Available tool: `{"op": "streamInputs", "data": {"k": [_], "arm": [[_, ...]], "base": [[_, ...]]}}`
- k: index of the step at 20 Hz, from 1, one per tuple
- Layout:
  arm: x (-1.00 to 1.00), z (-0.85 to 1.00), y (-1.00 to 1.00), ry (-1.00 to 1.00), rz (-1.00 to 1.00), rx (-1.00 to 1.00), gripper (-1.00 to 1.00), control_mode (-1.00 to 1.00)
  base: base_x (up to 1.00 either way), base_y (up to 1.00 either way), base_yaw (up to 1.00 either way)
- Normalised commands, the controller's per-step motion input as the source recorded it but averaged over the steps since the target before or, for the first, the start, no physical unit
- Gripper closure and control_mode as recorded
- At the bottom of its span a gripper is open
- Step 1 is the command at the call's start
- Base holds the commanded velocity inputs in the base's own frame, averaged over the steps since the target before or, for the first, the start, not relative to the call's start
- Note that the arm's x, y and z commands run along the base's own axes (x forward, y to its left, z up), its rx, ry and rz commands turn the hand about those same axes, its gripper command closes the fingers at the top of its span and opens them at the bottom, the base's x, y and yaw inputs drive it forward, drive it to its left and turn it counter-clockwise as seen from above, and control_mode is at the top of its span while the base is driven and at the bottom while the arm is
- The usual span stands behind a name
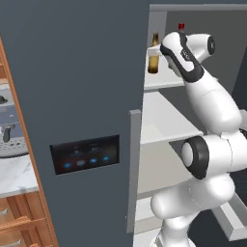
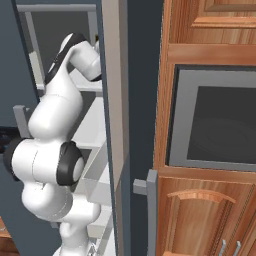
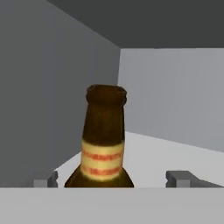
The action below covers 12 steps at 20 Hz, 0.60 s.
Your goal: Place the beer and liquor on the top shelf of the fridge to keep them out of children's reach, and place the cucumber on lower shelves for easy access.
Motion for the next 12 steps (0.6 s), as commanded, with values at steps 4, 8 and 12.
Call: {"op": "streamInputs", "data": {"k": [4, 8, 12], "arm": [[-0.44, 0.00, -0.11, 0.00, -0.04, -0.09, -1.00, -1.00], [-0.67, 0.00, 0.00, 0.00, -0.03, -0.12, -1.00, -1.00], [-0.77, -0.01, 0.00, 0.01, -0.06, -0.13, -1.00, -1.00]], "base": [[0.00, 0.00, 0.00], [0.00, 0.00, 0.00], [0.00, 0.00, 0.00]]}}
